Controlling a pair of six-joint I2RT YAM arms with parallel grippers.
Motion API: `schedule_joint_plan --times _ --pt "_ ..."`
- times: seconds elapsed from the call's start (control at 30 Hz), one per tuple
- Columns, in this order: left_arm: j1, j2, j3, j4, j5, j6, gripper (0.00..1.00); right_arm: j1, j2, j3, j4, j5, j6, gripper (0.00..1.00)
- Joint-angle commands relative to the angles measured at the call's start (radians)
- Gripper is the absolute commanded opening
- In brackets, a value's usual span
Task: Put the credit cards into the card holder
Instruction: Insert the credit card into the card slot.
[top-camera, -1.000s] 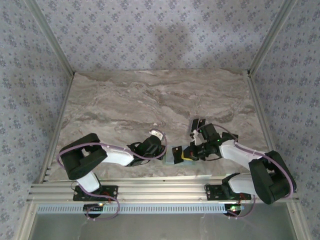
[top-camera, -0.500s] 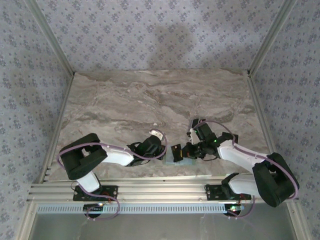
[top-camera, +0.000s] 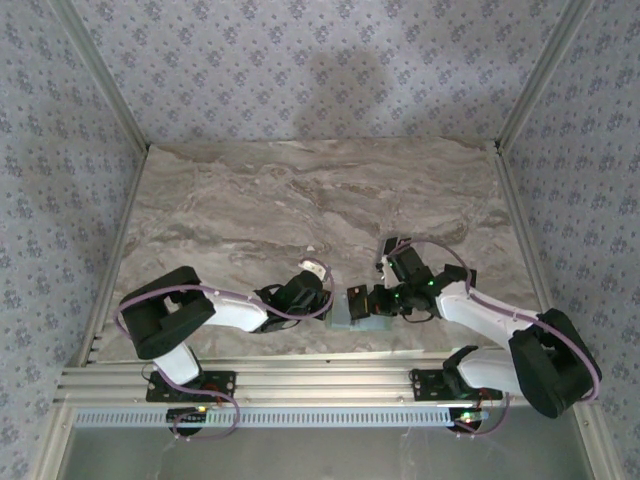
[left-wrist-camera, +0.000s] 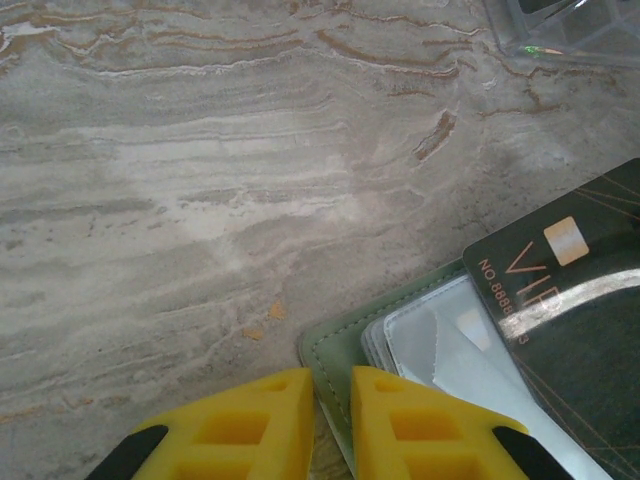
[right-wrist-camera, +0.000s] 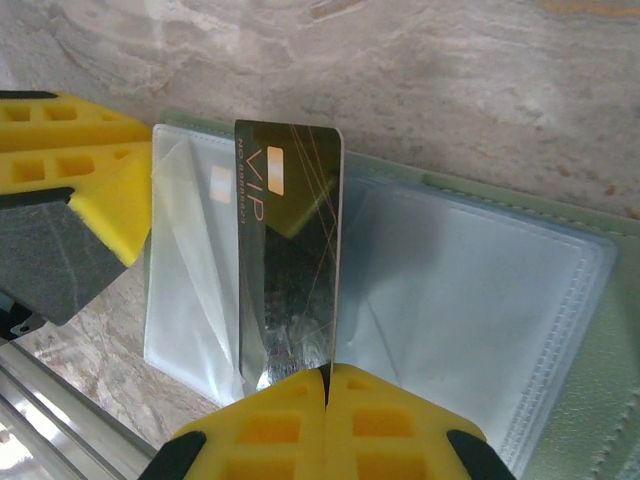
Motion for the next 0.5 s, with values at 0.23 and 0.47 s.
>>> schedule_joint_plan --times 0.23,0.47 --pt "-0.027 0.083 -0.042 -0.123 0.120 -0.015 0.18 0.070 -0.020 0.025 -0.036 0.076 -0.011 0.00" --pt "-0.027 0.086 -0.043 -0.118 0.122 -0.016 0.18 0.084 -0.024 -0.013 0.036 -0.024 0.065 0.00"
